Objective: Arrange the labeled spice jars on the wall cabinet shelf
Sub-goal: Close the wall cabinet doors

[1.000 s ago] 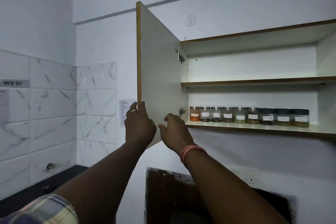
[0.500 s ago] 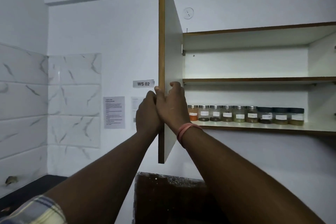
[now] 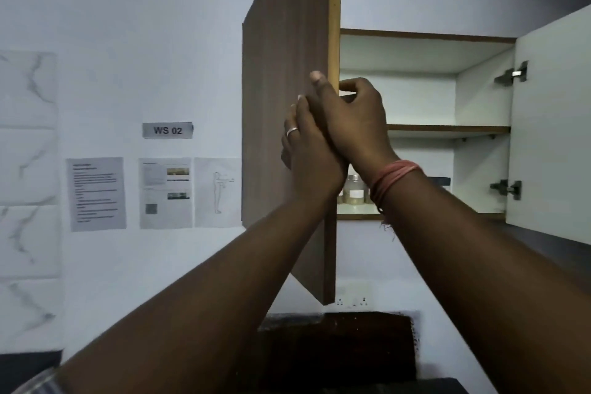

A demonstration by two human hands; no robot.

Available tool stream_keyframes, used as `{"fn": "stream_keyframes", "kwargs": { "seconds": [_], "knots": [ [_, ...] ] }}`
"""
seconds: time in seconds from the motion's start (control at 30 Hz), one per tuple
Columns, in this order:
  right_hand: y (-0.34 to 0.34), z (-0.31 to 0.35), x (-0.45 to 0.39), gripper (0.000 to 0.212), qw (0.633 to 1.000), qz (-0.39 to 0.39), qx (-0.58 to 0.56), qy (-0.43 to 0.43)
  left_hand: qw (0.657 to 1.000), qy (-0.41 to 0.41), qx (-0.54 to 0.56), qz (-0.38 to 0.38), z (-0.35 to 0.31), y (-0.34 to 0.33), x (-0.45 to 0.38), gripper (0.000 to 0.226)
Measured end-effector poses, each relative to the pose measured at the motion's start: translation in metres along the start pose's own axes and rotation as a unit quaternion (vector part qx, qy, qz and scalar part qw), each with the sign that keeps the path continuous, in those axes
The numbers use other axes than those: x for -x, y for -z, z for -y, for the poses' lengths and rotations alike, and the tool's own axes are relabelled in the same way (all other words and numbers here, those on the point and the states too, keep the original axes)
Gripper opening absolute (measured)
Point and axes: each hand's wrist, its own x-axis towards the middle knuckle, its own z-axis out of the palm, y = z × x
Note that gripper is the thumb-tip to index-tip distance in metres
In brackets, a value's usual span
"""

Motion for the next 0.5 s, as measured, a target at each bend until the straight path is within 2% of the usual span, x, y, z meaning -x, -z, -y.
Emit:
{"fn": "stream_keyframes", "kwargs": {
  "seconds": [0.07,0.13,0.33,0.5],
  "knots": [
    [0.013,-0.018,-0.019,0.040,1.000,-0.017,0.010,0.021,1.000,-0.010,-0.006,0.015,0.003,-0.031,-0.001,0.090],
    [0.024,-0.041,-0.038,0.031,0.999,-0.029,0.019,0.034,0.999,-0.032,-0.013,0.039,0.010,-0.066,-0.002,0.097],
    [0.060,-0.156,-0.083,0.037,1.000,-0.001,0.005,-0.015,0.983,-0.037,-0.149,0.098,0.036,-0.176,-0.003,0.117],
    [0.077,-0.229,-0.141,0.041,0.987,0.097,-0.046,-0.119,0.969,-0.010,-0.236,0.073,0.054,-0.264,-0.019,0.118]
  ]
}}
